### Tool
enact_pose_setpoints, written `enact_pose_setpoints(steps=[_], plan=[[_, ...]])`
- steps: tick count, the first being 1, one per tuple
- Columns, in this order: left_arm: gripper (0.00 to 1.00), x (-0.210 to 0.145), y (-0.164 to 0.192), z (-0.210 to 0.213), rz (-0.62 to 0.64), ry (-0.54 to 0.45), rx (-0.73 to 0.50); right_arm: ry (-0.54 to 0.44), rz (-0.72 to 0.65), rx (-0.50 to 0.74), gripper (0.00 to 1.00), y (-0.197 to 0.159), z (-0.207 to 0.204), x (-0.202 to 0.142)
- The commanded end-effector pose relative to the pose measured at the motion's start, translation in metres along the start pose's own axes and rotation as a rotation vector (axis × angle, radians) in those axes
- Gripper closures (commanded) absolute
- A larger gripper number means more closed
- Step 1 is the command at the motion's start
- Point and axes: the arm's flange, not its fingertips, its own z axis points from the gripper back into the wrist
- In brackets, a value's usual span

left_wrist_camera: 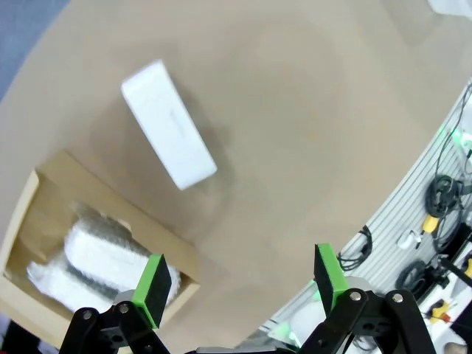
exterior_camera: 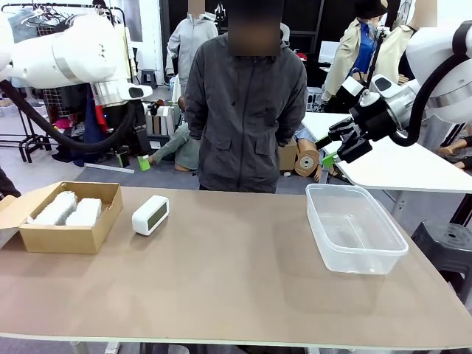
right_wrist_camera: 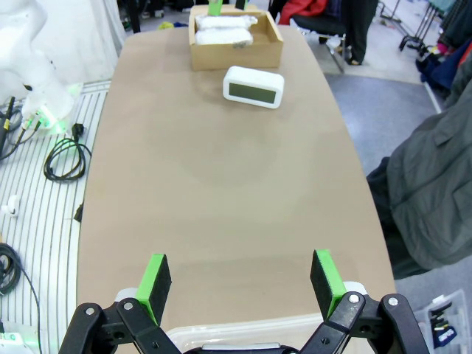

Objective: Separate and place wrapped and unwrapped clocks.
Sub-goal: Pick up the Digital clock indicated by the person.

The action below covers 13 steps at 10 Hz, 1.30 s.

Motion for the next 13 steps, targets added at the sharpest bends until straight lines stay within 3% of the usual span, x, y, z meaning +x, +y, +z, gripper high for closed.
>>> enact_pose_setpoints(steps=[1,5,8,10,13], plan=[[0.0,-0.012,-0.006,0.016,-0.216,-0.159,-0.078,0.002,0.003,0.001,0.0,0.0,0.001,0.001],[0.0,-0.043,-0.012,0.061,-0.568,-0.328,-0.144,0.002,0.003,0.001,0.0,0.0,0.001,0.001],[0.0,-0.072,-0.006,0.068,-0.8,-0.396,-0.124,0.002,0.003,0.001,0.0,0.0,0.001,0.001],[0.0,-0.093,0.0,0.062,-0.908,-0.404,-0.082,0.002,0.003,0.001,0.0,0.0,0.001,0.001],[0.0,-0.12,0.0,0.063,-0.971,-0.526,-0.006,0.002,0.003,0.001,0.0,0.0,0.001,0.001]])
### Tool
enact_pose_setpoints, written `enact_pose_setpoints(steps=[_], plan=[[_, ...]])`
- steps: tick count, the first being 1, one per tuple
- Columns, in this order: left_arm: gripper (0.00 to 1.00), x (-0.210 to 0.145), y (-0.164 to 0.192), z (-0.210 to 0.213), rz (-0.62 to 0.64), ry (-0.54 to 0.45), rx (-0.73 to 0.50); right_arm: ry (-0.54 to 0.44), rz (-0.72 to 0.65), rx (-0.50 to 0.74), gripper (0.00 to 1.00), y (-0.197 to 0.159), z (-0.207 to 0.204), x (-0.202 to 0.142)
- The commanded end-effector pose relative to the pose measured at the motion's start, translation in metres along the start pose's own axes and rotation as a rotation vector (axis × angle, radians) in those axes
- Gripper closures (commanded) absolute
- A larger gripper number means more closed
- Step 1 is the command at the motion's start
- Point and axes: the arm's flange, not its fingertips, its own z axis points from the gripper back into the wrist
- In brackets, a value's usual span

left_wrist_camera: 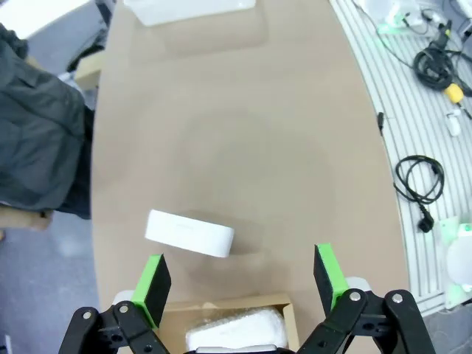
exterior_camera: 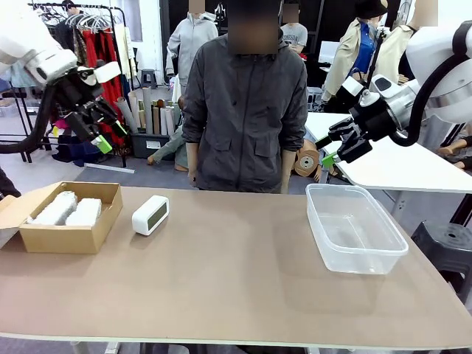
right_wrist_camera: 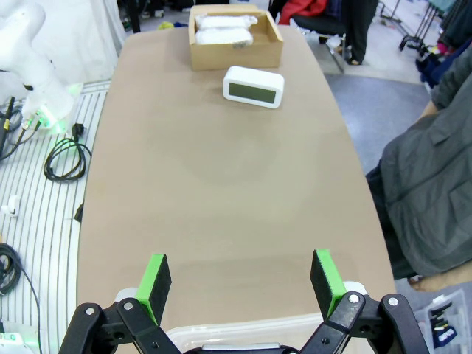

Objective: Separate and place wrapped and unwrapped clocks.
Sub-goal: Pick up the Digital clock indicated by the person.

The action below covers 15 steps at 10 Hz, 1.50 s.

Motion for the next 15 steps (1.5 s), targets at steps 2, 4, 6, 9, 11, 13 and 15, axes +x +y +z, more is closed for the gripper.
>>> enact_pose_setpoints(steps=[2,4,6,9,11,13,15], plan=[[0.0,-0.01,-0.021,0.01,-0.009,-0.105,0.102,0.002,0.004,0.001,0.0,0.0,0.001,0.002],[0.0,-0.012,-0.018,0.01,0.047,-0.13,0.118,0.002,0.004,0.001,0.0,0.0,0.001,0.002],[0.0,-0.01,-0.015,0.018,0.028,-0.101,0.101,0.002,0.004,0.001,0.0,0.0,0.001,0.002],[0.0,-0.01,-0.015,0.018,0.028,-0.101,0.101,0.002,0.004,0.001,0.0,0.0,0.001,0.002],[0.0,-0.01,-0.015,0.018,0.028,-0.101,0.101,0.002,0.004,0.001,0.0,0.0,0.001,0.002],[0.0,-0.01,-0.015,0.018,0.028,-0.101,0.101,0.002,0.004,0.001,0.0,0.0,0.001,0.002],[0.0,-0.01,-0.015,0.018,0.028,-0.101,0.101,0.002,0.004,0.001,0.0,0.0,0.001,0.002]])
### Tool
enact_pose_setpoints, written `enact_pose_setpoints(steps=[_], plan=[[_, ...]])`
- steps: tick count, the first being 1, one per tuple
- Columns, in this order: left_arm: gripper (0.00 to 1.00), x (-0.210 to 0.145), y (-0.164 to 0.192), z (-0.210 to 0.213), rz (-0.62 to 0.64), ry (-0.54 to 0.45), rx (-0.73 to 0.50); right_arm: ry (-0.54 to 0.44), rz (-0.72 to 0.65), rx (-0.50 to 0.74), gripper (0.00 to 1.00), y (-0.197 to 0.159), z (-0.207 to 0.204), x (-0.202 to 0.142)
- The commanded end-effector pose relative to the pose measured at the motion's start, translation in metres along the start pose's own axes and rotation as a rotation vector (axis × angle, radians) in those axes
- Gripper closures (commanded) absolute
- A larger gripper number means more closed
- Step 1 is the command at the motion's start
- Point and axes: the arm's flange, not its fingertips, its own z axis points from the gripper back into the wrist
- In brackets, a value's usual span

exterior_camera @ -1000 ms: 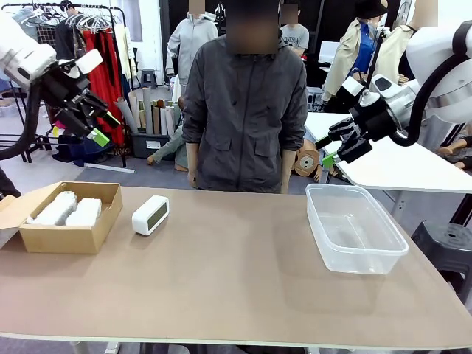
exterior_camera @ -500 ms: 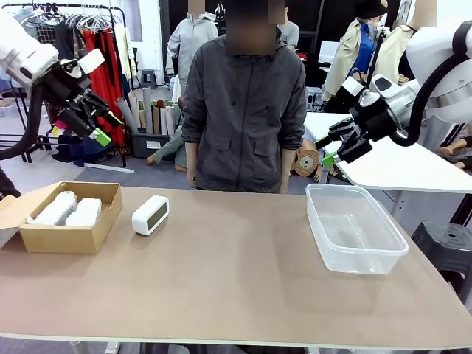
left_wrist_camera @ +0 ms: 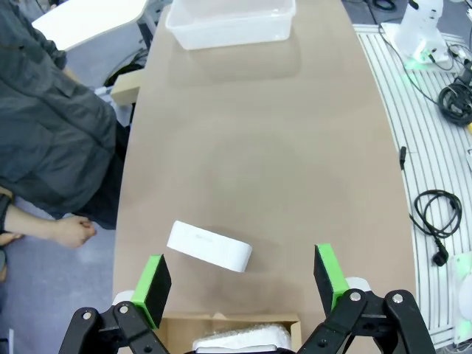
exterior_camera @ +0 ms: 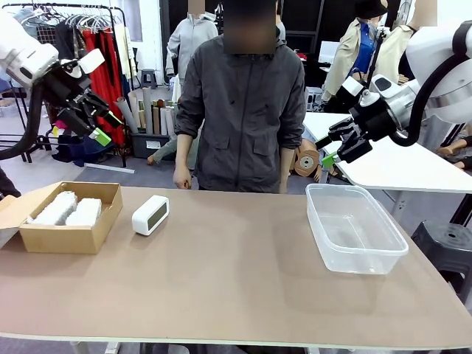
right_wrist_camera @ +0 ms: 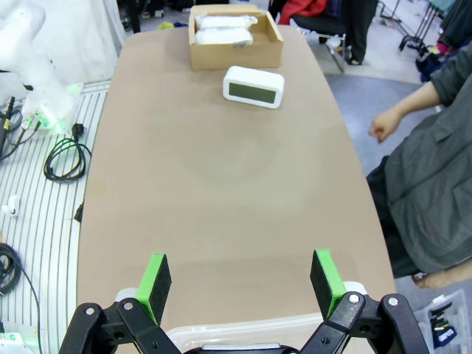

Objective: Separate and place wrapped and unwrapped clocks.
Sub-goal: Pick up the Digital clock indicated by the person.

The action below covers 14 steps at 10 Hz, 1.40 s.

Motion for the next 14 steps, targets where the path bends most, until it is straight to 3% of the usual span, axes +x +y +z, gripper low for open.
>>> enact_pose_setpoints(steps=[1,14], plan=[[0.0,-0.0014,-0.0024,0.0024,-0.018,0.007,-0.009,0.002,0.004,0.001,0.0,-0.0004,0.0015,0.0016],[0.0,-0.0014,-0.0024,0.0024,-0.018,0.007,-0.009,0.002,0.004,0.001,0.0,-0.0004,0.0015,0.0016]])
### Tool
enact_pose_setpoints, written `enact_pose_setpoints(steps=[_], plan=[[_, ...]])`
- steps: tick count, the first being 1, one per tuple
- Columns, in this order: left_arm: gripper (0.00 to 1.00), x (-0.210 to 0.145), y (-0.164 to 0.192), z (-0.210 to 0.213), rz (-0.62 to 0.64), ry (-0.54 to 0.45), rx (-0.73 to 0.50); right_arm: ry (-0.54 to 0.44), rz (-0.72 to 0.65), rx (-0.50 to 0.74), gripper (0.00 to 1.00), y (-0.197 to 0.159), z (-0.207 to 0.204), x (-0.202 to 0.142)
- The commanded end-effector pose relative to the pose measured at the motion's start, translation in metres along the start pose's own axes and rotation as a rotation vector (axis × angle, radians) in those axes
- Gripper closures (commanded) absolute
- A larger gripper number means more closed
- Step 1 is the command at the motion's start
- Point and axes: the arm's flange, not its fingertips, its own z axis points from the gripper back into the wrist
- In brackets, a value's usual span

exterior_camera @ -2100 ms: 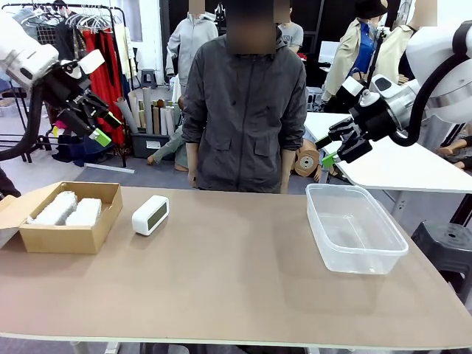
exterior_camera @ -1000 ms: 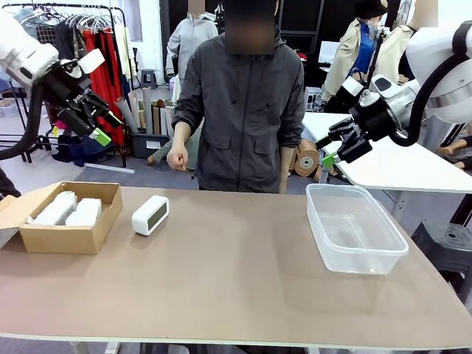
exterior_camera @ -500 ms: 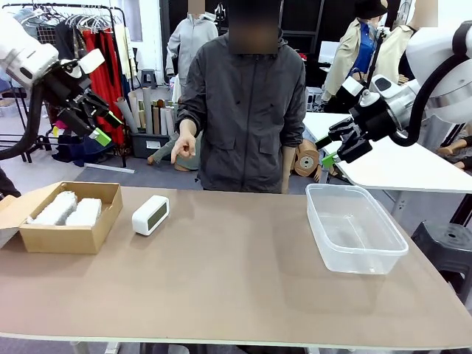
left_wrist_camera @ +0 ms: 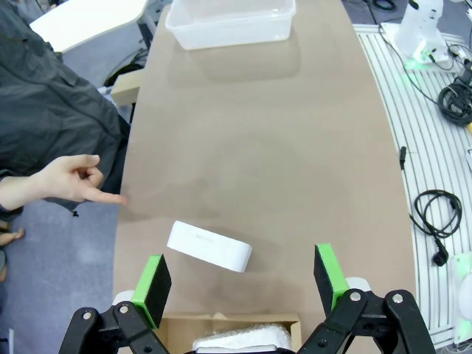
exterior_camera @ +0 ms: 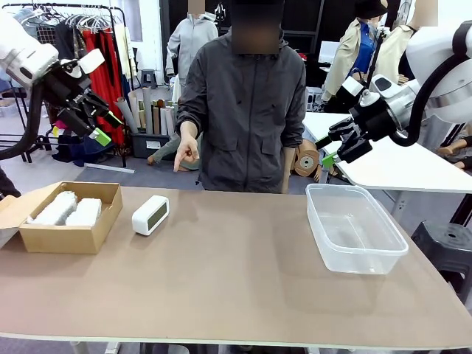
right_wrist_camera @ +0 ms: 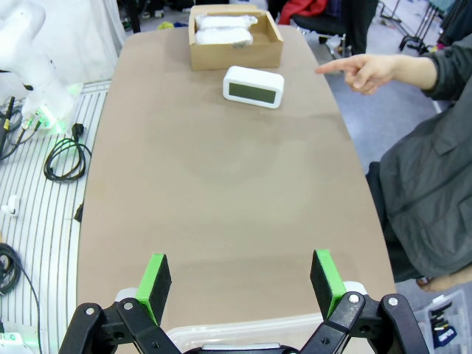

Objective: Separate and place wrapped and unwrapped clocks.
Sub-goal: Pick up the Digital clock indicated by the person.

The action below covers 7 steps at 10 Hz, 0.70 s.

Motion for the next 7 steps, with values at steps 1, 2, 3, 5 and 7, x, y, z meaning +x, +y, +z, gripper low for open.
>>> enact_pose_setpoints(steps=[1,2,3,5,7], plan=[[0.0,-0.0013,-0.0024,0.0024,-0.018,0.007,-0.009,0.002,0.004,0.001,0.0,-0.0004,0.0015,0.0016],[0.0,-0.0013,-0.0024,0.0024,-0.018,0.007,-0.009,0.002,0.004,0.001,0.0,-0.0004,0.0015,0.0016],[0.0,-0.0013,-0.0024,0.0024,-0.018,0.007,-0.009,0.002,0.004,0.001,0.0,-0.0004,0.0015,0.0016],[0.0,-0.0013,-0.0024,0.0024,-0.018,0.007,-0.009,0.002,0.004,0.001,0.0,-0.0004,0.0015,0.0016],[0.0,-0.0013,-0.0024,0.0024,-0.018,0.007,-0.009,0.002,0.004,0.001,0.0,-0.0004,0.0015,0.0016]])
